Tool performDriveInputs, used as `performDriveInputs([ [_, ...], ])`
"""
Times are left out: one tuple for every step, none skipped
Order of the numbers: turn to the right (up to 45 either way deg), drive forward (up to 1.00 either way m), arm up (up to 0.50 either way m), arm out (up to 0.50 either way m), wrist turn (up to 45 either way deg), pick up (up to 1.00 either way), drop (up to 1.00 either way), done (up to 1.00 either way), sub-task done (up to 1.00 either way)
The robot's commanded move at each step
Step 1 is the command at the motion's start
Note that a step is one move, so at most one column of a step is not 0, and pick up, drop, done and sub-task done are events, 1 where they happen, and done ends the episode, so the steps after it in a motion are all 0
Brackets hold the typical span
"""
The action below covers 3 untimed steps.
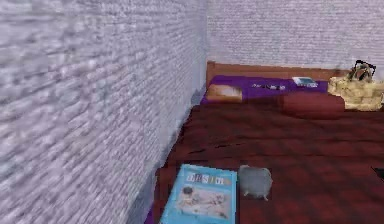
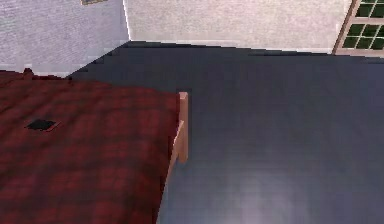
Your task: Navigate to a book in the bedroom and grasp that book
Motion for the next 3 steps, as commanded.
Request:
performDriveInputs([
  [-45.0, 0.00, 0.00, 0.00, 0.0, 0.00, 0.00, 0.00, 0.00],
  [-36.0, 0.00, 0.00, 0.00, 0.0, 0.00, 0.00, 0.00, 0.00],
  [0.0, 0.00, 0.50, 0.00, 0.0, 0.00, 0.00, 0.00, 0.00],
])
